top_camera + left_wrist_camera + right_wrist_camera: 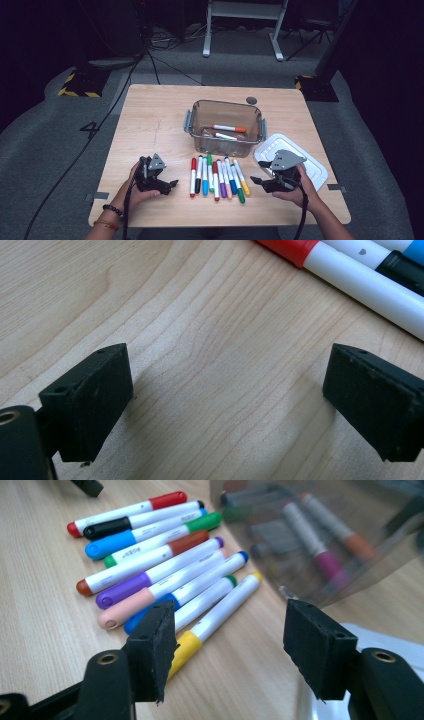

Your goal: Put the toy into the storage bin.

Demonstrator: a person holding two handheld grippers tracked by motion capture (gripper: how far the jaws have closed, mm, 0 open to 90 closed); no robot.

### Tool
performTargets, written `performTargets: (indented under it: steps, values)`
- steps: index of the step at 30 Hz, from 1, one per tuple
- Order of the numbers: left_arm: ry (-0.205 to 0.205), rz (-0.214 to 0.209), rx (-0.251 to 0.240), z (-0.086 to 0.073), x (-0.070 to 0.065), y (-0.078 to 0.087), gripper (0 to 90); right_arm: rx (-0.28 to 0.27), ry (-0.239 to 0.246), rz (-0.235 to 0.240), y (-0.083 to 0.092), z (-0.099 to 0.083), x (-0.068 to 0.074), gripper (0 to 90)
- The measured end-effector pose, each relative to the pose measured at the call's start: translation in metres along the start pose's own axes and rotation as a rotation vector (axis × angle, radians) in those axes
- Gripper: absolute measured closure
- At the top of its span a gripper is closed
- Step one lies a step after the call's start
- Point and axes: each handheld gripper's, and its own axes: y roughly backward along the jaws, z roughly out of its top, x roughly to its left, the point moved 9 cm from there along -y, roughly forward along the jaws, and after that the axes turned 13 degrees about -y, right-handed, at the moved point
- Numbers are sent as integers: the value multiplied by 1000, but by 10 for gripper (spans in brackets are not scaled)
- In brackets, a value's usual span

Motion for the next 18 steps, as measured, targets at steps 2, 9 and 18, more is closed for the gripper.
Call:
performTargets:
  steps: [2,9,18]
  values:
    - [1,1,0,0,0,0,62,17,-7,18,-7,-5,4,385]
    - [1,2,0,0,0,0,62,58,-2,35,-27,-18,12,393]
    - [-1,0,-1,0,0,0,61,84,-36,16,-42,-28,1,399]
